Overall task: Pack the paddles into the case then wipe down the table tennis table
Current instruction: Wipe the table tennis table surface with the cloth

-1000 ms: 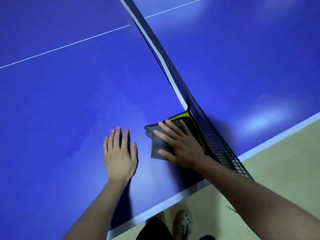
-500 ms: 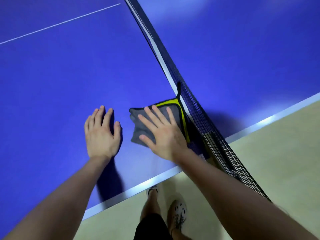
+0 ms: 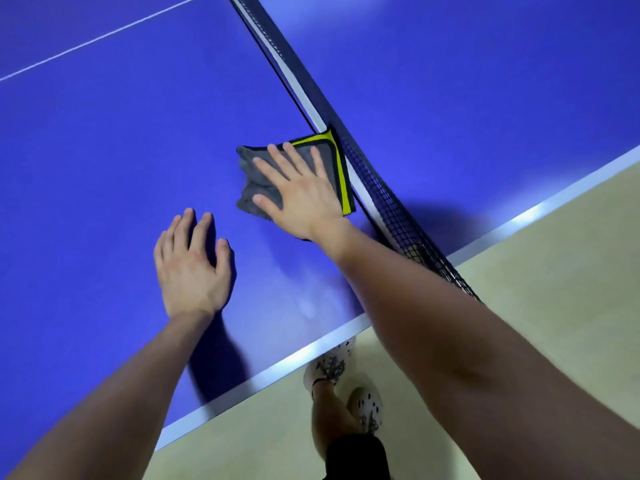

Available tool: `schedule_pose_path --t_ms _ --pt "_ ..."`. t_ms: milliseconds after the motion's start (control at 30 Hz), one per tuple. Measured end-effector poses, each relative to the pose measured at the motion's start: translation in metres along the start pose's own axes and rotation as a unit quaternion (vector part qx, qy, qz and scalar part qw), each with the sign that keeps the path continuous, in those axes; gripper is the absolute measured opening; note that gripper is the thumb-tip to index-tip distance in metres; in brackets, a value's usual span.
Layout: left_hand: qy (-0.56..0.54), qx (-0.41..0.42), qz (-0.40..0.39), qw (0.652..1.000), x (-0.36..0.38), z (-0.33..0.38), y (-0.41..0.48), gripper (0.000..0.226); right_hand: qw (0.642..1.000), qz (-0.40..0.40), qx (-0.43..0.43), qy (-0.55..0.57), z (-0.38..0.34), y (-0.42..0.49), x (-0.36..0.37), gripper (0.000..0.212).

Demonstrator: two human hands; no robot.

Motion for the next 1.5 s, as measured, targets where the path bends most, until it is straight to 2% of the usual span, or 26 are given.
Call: schedule_pose_path --t_ms 133,233,300,467,567,733,900,1000,1100,1200,1333,1433,1500 --pt "-0.002 -0.004 -0.012 1.0 0.0 0.0 0.0 0.053 0.997 0.051 0.055 0.03 -0.024 -0.119 -0.006 0.071" --pt "0.0 -0.006 -0.019 1.0 0.001 0.001 0.002 0.054 0.997 0.029 0.066 0.032 -0.032 -0.181 -0.012 0.073" --pt "0.004 -0.006 -0.017 1.0 0.001 0.0 0.001 0.054 0.997 0.026 0.073 0.027 -0.027 -0.172 -0.01 0.074" --pt "0.006 -0.004 -0.012 1.0 0.005 -0.004 0.002 0.053 0.995 0.011 0.101 -0.015 -0.016 -0.044 -0.002 0.077" --pt "0.005 -0.002 -0.007 1.0 0.004 -0.004 0.002 0.054 0.994 0.002 0.108 -0.017 -0.015 -0.014 -0.003 0.076" --pt "0.002 -0.007 -0.019 1.0 0.002 -0.001 0.002 0.053 0.993 0.058 0.098 0.011 -0.028 -0.119 -0.008 0.07" --pt "-0.001 -0.006 -0.021 1.0 0.0 0.0 0.002 0.052 0.993 0.03 0.108 0.028 -0.044 -0.224 -0.012 0.074" --pt "0.004 0.0 -0.011 1.0 0.002 0.0 0.002 0.05 0.995 0.036 0.092 0.015 -0.035 -0.192 -0.007 0.075" --pt "0.008 0.001 -0.002 1.0 0.0 0.0 0.002 0.05 0.996 0.047 0.075 -0.001 -0.022 -0.108 -0.001 0.075" --pt "0.0 0.005 -0.003 1.0 -0.002 0.001 0.001 0.053 0.996 0.015 0.085 -0.022 -0.021 -0.054 0.0 0.075" --pt "-0.019 0.009 -0.022 1.0 -0.004 0.0 0.003 0.054 0.999 0.032 0.018 -0.02 -0.045 -0.115 -0.005 0.071" --pt "-0.027 0.009 -0.046 0.999 -0.007 -0.001 0.005 0.059 0.998 -0.013 -0.067 0.001 -0.075 -0.195 -0.01 0.069" --pt "-0.034 0.013 -0.07 0.997 -0.009 -0.003 0.007 0.061 0.993 -0.042 -0.109 0.005 -0.075 -0.211 -0.013 0.071"
Point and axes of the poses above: each hand's wrist, its own y-axis towards the middle knuckle, its own x-axis out of the palm, z = x × y, the point moved 4 cm from there along y, towards the middle knuckle, and after that the axes turned 8 degrees about -x, right-handed, at the moved point
